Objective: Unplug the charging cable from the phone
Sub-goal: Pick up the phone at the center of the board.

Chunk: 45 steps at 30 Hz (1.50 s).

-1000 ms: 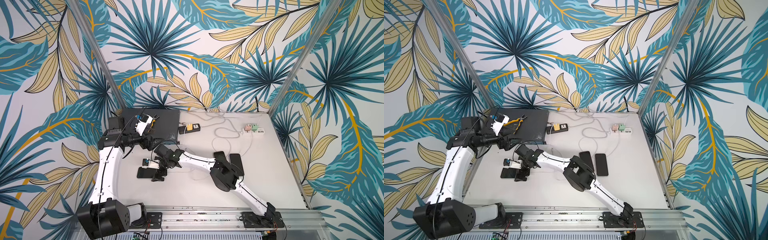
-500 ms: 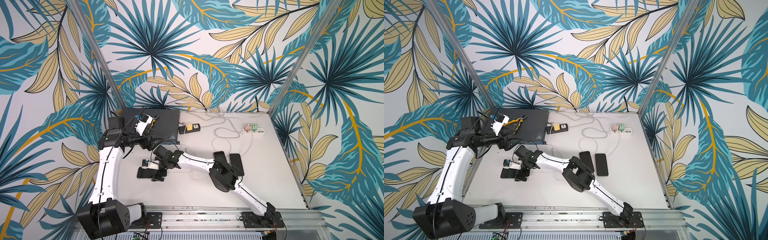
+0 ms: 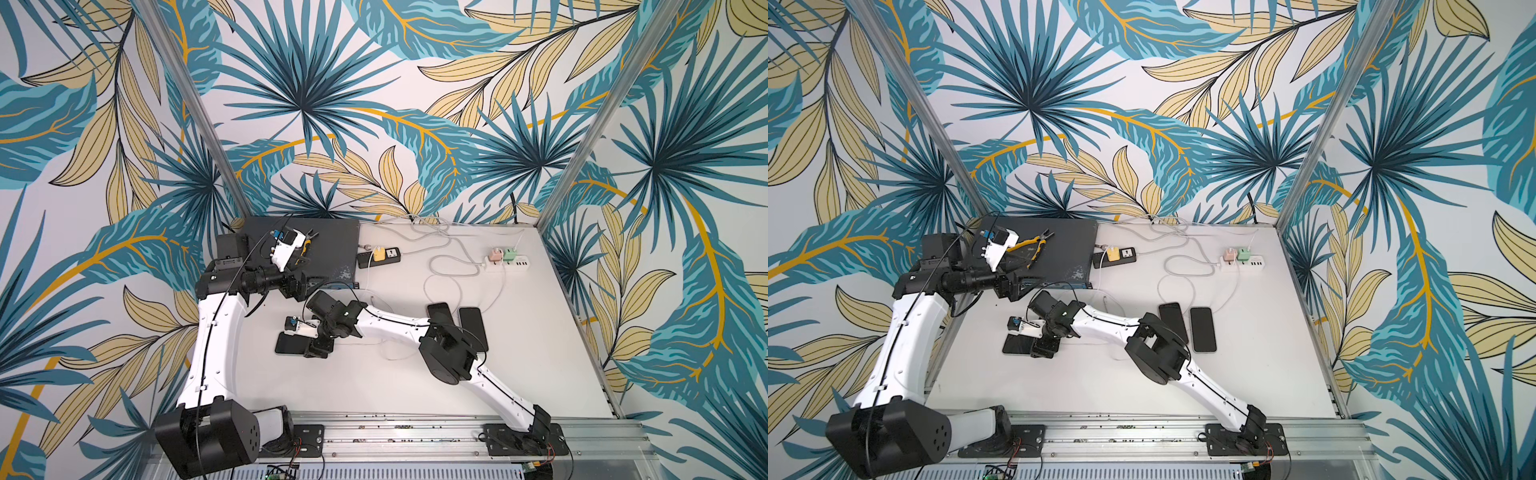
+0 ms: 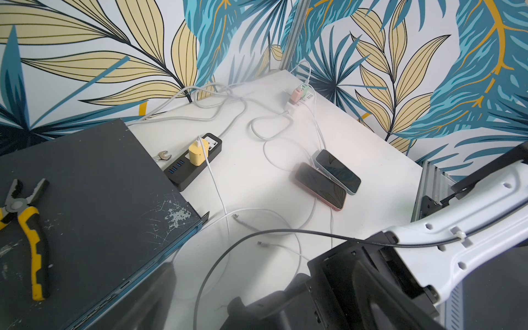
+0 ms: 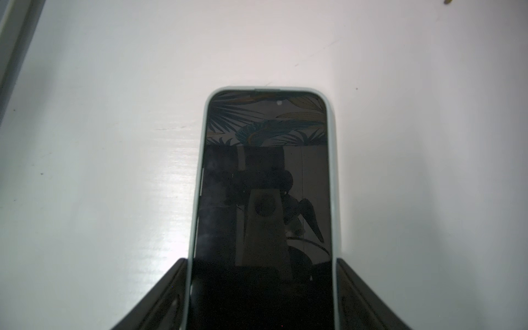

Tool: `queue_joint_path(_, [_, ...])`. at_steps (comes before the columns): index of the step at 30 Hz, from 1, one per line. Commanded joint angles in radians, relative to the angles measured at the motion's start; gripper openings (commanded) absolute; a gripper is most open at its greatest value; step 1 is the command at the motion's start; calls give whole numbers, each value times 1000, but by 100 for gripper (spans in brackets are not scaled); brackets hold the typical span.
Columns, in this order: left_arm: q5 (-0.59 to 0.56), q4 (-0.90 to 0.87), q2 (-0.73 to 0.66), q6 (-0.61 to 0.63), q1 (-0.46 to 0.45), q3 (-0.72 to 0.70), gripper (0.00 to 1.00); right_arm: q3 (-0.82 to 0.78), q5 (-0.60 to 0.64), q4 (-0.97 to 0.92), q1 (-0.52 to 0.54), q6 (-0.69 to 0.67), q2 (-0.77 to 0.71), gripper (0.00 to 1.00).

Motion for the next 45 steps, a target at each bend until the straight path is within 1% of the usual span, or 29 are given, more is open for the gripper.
queue_joint_path(1, [5, 1, -15, -2, 10, 25, 100, -49, -4, -38, -11, 79, -79, 49])
queue_joint_path(4, [6, 2, -13, -3, 10, 23, 100, -97, -29, -7, -29, 126, -128, 47])
queue_joint_path(8, [10, 6, -12, -3, 10, 20, 100, -181, -64, 39, -56, 175, -195, 47])
queue_joint_path(17, [34, 10, -10, -12, 10, 19, 100, -396, -223, 185, -142, 325, -360, 47])
queue_joint_path(23, [43, 25, -7, -32, 10, 14, 100, -590, -321, 370, -199, 445, -486, 47])
queue_joint_path(32, [65, 93, 10, -127, 10, 3, 100, -828, -338, 647, -295, 643, -663, 47])
queue_joint_path(37, [85, 129, 26, -189, 9, 5, 100, -959, -334, 859, -345, 772, -758, 46])
queue_joint_path(45, [146, 196, 48, -317, 3, 9, 100, -1119, -343, 1147, -361, 898, -880, 47])
